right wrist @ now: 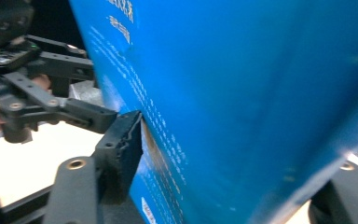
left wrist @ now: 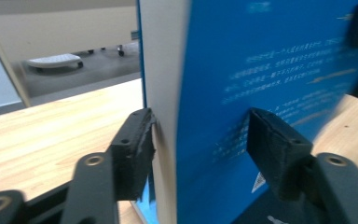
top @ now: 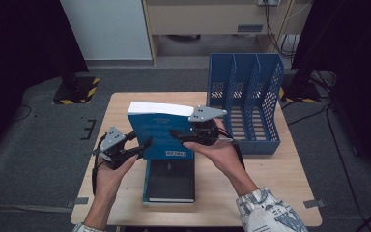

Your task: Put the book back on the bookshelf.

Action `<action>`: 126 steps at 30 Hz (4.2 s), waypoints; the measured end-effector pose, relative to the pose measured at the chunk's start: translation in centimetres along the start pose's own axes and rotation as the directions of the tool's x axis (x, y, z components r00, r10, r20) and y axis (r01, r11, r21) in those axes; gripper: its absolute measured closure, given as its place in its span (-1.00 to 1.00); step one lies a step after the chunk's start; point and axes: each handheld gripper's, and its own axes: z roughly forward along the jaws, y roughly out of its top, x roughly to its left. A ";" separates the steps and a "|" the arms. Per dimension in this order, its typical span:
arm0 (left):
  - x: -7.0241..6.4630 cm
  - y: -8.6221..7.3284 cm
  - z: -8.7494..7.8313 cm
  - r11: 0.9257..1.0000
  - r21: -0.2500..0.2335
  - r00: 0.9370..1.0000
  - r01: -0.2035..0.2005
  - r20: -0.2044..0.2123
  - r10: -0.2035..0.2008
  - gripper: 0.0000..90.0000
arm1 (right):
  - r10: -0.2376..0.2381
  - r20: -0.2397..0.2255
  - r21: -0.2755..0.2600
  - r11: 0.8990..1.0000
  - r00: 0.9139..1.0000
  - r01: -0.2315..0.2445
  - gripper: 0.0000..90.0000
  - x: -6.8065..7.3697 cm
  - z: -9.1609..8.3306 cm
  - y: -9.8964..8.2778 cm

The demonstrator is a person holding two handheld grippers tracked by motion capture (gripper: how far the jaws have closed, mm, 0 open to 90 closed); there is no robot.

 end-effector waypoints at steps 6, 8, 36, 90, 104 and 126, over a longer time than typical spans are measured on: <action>0.3 0.3 0.8 1.000 0.000 1.000 0.003 0.002 -0.003 -0.01 | -0.022 -0.017 -0.001 1.000 1.000 0.022 0.21 0.9 -0.5 0.1; 0.5 0.3 0.9 1.000 0.003 1.000 0.008 0.012 -0.008 -0.01 | -0.025 -0.010 0.000 1.000 1.000 0.025 0.23 1.2 -0.6 0.1; 0.4 0.3 1.0 0.999 0.015 0.999 0.028 0.027 -0.029 -0.07 | -0.016 -0.090 -0.085 0.996 0.996 0.008 -0.16 -0.1 -0.9 2.5; 6.2 -10.1 -0.2 0.925 0.336 0.972 0.177 -0.207 -0.111 -0.83 | 0.267 -0.019 -0.031 0.963 0.963 -0.268 0.35 -3.7 0.4 5.2; 6.4 -10.3 -0.2 0.918 0.354 0.970 0.180 -0.216 -0.107 -0.83 | 0.358 -0.014 -0.086 0.930 0.934 -0.358 0.35 -5.2 -1.4 5.2; 6.6 -11.0 0.2 0.891 0.410 0.963 0.194 -0.253 -0.094 -0.86 | 0.399 0.072 -0.122 0.913 0.914 -0.389 0.35 -6.4 -6.3 5.1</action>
